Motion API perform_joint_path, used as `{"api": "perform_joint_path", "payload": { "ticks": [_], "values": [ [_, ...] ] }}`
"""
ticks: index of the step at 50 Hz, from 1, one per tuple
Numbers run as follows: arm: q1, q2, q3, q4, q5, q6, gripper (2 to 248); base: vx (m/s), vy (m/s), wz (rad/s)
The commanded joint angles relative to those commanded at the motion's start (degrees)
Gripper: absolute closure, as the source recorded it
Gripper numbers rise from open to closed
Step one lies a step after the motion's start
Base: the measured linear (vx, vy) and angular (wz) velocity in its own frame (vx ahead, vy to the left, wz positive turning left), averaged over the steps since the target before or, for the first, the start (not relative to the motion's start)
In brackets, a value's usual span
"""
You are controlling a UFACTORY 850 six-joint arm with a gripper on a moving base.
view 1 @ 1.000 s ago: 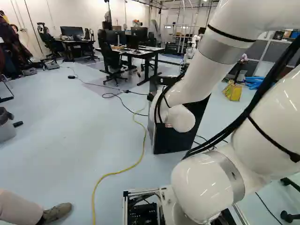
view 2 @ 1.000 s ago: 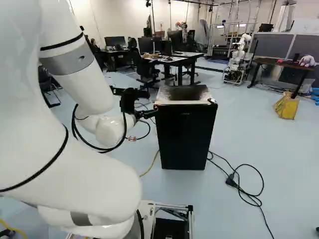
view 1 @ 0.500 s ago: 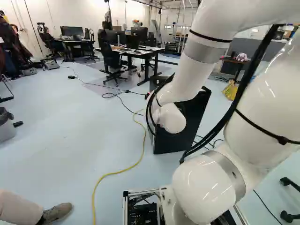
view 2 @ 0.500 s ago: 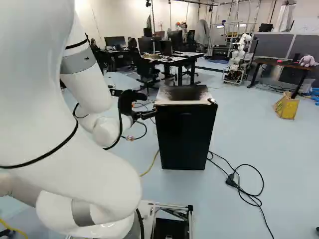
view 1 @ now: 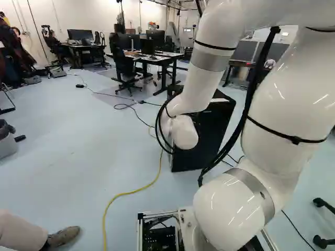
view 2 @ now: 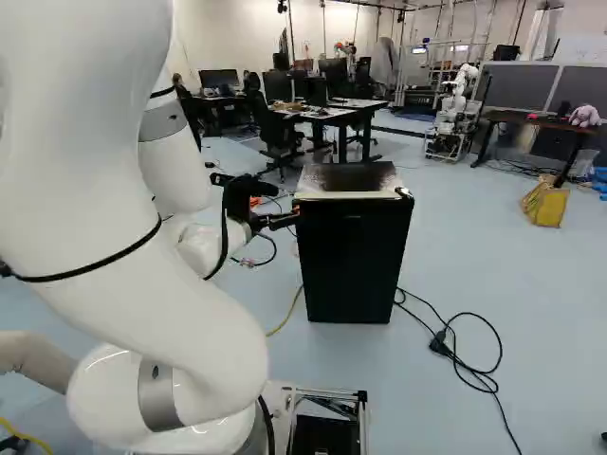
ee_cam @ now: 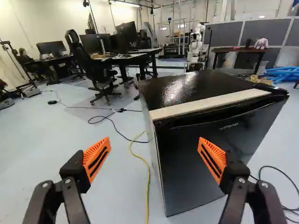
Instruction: Grab a drink from the fridge
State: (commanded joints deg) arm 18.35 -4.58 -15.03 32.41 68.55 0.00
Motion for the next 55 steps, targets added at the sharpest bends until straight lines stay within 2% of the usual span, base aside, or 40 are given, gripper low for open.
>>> {"api": "perform_joint_path", "payload": {
  "ticks": [25, 55],
  "values": [
    [1.8, -6.6, -2.6, 7.8, 3.4, 0.0, 3, 0.000, 0.000, 0.000],
    [3.9, -14.1, -5.6, 15.1, 5.7, 0.0, 3, 0.000, 0.000, 0.000]
  ]
}}
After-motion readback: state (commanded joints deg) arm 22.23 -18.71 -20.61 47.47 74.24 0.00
